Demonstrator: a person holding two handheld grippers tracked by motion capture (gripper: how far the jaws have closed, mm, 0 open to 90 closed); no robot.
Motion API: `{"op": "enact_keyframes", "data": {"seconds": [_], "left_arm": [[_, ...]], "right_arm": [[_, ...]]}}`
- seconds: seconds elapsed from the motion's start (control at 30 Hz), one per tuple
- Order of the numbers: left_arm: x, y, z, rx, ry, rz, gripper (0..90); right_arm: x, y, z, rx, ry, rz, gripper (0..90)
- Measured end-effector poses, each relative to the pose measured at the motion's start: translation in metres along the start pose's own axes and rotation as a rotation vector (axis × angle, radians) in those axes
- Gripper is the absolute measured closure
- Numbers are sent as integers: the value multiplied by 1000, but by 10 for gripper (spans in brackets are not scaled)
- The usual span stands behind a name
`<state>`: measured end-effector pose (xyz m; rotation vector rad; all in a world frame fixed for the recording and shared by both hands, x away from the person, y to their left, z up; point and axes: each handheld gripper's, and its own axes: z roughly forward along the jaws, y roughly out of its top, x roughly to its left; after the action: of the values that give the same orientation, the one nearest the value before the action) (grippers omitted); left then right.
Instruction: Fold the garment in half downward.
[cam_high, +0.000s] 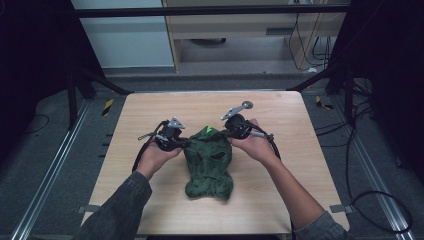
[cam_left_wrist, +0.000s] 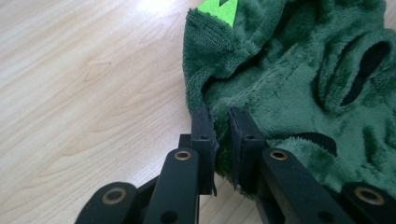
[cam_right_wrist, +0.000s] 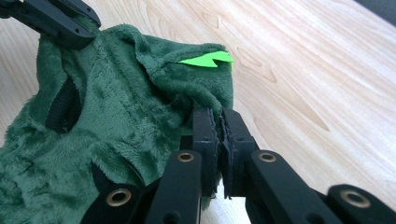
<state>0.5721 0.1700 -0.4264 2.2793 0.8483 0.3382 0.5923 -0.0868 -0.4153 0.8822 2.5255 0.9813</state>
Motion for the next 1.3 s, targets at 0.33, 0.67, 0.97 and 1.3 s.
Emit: {"op": "enact_keyframes", "data": {"seconds": [0.33,0.67,0.97,1.3], "left_arm": [[3,11,-4,6,15,20,812],[8,20,-11,-16,37,19,811],[10,23,-13,-20,44,20,810],[12,34,-18,-36,70,30,810]], "right_arm": [[-3,11,-7,-9,-15,-12,857],[-7,24,-12,-22,-33,-19,857],[-7,28,-12,-24,-34,-25,857],[-11,38,-16,-37,-51,-28,857]]}}
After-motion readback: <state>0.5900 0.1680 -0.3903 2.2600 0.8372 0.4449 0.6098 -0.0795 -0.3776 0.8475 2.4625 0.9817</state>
